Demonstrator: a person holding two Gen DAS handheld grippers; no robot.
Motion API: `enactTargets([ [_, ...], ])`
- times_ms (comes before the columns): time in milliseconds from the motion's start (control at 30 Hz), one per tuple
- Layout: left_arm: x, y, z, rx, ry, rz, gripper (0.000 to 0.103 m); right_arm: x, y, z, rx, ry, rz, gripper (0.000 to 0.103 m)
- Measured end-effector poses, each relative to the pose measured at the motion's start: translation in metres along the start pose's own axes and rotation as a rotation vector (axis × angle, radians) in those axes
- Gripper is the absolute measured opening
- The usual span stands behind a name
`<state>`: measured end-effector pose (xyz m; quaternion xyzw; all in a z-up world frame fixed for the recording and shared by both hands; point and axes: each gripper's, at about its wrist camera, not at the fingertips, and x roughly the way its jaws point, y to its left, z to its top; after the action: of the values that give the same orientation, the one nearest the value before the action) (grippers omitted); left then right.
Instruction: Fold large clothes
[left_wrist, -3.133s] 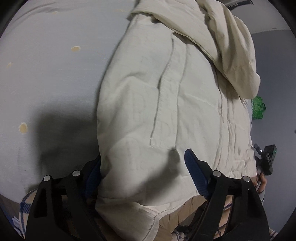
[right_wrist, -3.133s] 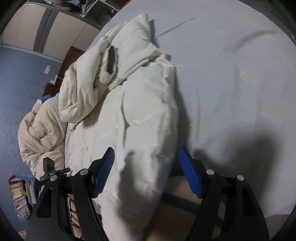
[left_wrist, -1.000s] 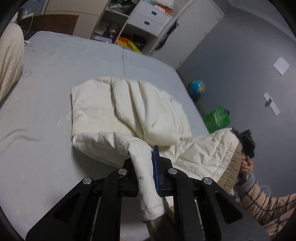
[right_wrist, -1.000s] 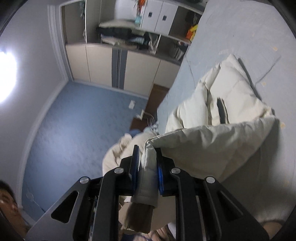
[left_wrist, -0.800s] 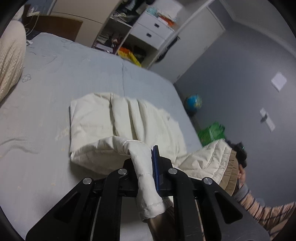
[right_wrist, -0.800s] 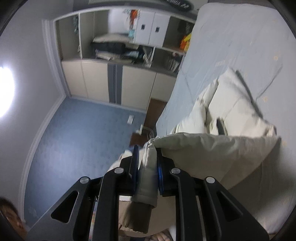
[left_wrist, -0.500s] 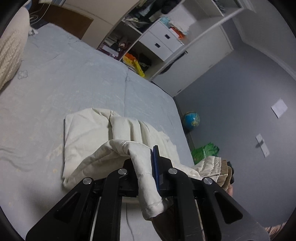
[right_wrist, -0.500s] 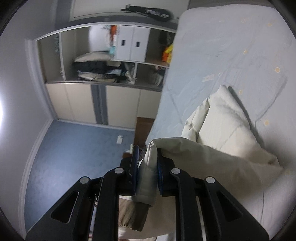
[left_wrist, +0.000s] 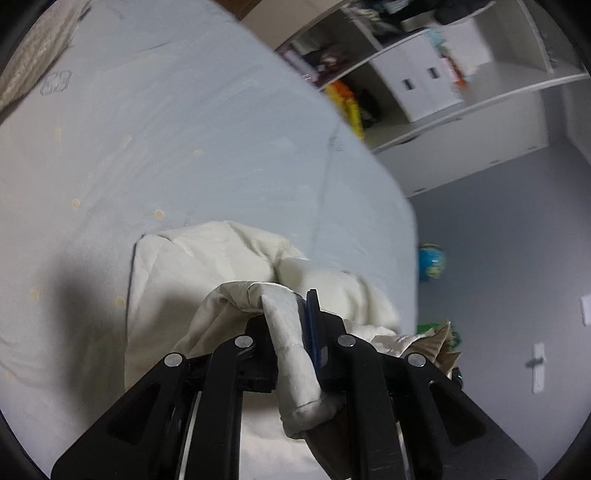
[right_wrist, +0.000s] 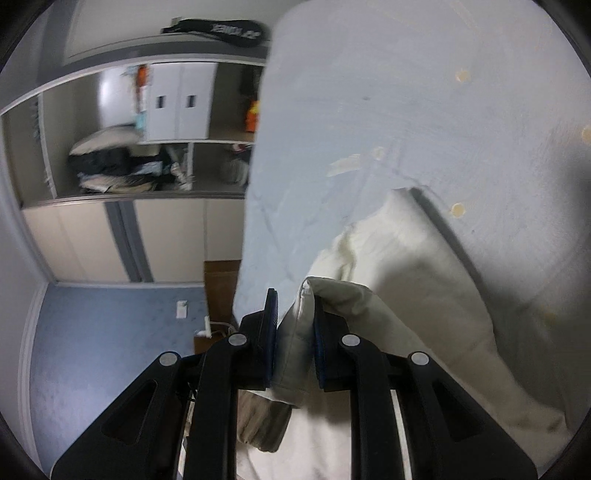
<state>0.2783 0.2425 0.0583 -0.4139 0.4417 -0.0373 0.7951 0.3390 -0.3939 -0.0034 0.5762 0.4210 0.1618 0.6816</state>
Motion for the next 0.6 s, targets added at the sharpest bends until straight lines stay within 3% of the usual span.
enactTargets([
  [167, 0.033, 0.011, 0.012, -0.054, 0.045, 0.063, 0.019, 0.023, -0.023, 0.009, 0.057, 0.020, -0.074, 0.015],
  [200, 0.033, 0.012, 0.010, -0.063, 0.045, 0.052, 0.028, 0.023, -0.023, 0.009, 0.055, 0.028, -0.077, 0.016],
  [233, 0.031, 0.011, 0.010, -0.065, 0.040, 0.029, 0.048, 0.023, -0.021, 0.010, 0.046, 0.037, -0.074, 0.019],
  [267, 0.024, 0.009, 0.008, -0.056, 0.020, -0.012, 0.059, 0.021, -0.018, 0.011, 0.039, 0.045, -0.069, 0.023],
  [333, 0.005, 0.003, 0.006, -0.030, -0.026, -0.055, 0.072, 0.013, -0.011, 0.013, 0.023, 0.062, -0.053, 0.032],
  [400, -0.022, -0.002, 0.002, -0.011, -0.077, -0.086, 0.083, 0.002, 0.001, 0.012, -0.009, 0.058, -0.023, 0.050],
  [433, -0.032, -0.005, 0.000, 0.005, -0.105, -0.079, 0.087, -0.008, 0.009, 0.012, -0.036, 0.032, -0.008, 0.061],
  [467, -0.047, -0.010, -0.003, 0.034, -0.135, -0.079, 0.088, -0.018, 0.017, 0.011, -0.058, -0.003, 0.001, 0.066],
  [600, -0.085, -0.029, -0.018, 0.110, -0.211, -0.044, 0.089, -0.048, 0.045, 0.003, -0.119, -0.065, 0.087, 0.069],
])
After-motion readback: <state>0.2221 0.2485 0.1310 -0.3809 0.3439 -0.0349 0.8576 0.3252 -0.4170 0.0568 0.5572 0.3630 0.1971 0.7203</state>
